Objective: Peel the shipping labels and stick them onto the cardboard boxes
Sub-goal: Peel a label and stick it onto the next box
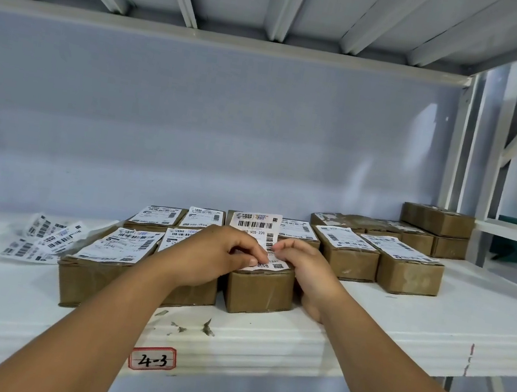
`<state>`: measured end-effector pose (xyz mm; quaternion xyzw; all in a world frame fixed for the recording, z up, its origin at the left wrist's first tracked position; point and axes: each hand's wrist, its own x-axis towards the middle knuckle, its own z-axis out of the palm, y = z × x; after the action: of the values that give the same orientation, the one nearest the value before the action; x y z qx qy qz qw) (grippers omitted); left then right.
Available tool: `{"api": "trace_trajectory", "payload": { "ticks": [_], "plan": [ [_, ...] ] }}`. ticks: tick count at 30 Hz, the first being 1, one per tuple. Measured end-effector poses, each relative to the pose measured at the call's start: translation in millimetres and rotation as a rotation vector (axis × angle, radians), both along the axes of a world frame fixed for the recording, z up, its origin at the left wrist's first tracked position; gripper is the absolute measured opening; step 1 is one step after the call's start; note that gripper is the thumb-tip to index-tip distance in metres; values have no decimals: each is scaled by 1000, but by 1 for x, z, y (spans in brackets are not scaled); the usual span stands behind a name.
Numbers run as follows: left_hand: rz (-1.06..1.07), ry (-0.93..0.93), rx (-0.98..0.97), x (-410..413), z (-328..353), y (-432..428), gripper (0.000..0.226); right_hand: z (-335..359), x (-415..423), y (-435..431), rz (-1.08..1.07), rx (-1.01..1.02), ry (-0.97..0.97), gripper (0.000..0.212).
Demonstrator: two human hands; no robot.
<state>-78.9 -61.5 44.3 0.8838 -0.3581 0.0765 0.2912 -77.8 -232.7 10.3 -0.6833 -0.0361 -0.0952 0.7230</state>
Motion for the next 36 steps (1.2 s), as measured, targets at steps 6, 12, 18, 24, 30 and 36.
{"api": "trace_trajectory", "payload": {
  "ticks": [6, 12, 18, 24, 30, 36],
  "plan": [
    [-19, 24, -14, -2, 0, 0, 25, -3, 4, 0, -64, 37, -15, 19],
    [-19, 31, 50, 1, 1, 0, 28, -2, 1, 1, -60, 65, -28, 19],
    [91, 33, 294, 4, 8, -9, 39, -1, -3, 0, -16, 105, -10, 18],
    [119, 99, 373, 5, 18, -14, 38, -1, -2, 0, 6, 109, -23, 19],
    [189, 6, 465, 13, 22, -28, 38, 0, 0, 0, -2, 163, -49, 38],
    [201, 160, 436, 20, 35, -30, 39, -2, 2, -1, 3, 179, -36, 25]
  ]
}}
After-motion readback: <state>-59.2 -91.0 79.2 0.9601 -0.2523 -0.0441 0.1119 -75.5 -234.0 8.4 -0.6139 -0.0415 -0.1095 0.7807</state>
